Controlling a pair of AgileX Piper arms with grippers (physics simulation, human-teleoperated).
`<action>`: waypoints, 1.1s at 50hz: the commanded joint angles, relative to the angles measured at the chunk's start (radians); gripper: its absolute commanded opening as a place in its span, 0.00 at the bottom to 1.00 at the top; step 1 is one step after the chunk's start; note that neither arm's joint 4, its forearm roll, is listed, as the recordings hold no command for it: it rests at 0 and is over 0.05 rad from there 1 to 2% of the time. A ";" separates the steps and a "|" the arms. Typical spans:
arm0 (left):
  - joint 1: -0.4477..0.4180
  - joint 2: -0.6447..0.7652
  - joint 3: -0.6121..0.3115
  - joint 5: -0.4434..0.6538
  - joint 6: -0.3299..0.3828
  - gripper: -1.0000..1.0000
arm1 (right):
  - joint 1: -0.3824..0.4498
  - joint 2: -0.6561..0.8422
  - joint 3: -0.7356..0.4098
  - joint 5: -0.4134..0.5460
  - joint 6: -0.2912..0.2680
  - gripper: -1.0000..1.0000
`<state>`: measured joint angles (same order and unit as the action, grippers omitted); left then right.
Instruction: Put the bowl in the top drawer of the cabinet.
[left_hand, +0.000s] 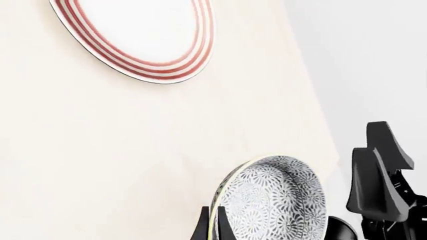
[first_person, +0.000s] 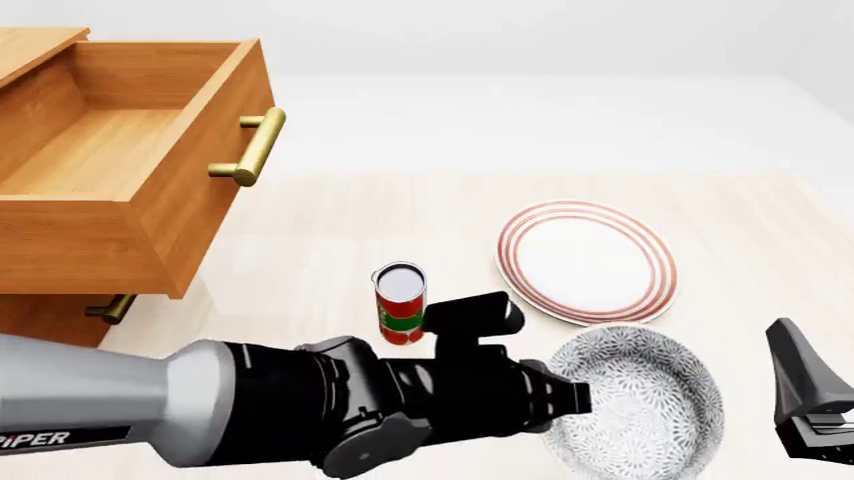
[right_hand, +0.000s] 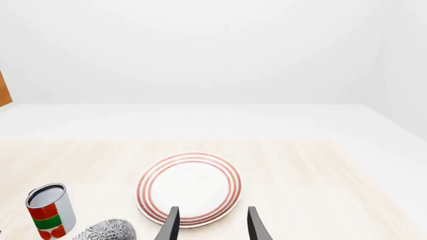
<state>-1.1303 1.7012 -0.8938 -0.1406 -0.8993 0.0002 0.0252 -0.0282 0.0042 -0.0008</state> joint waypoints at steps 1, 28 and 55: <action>0.019 -0.053 -0.023 0.046 0.030 0.00 | 0.000 0.000 0.000 0.000 0.000 1.00; 0.085 -0.171 -0.087 0.175 0.105 0.00 | 0.000 0.000 0.000 0.000 0.000 1.00; 0.133 -0.255 -0.172 0.285 0.177 0.00 | 0.000 0.000 0.000 0.000 0.000 1.00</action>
<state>-1.0154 1.4798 -1.0362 0.1130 -0.7516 0.0002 0.0252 -0.0282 0.0042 -0.0008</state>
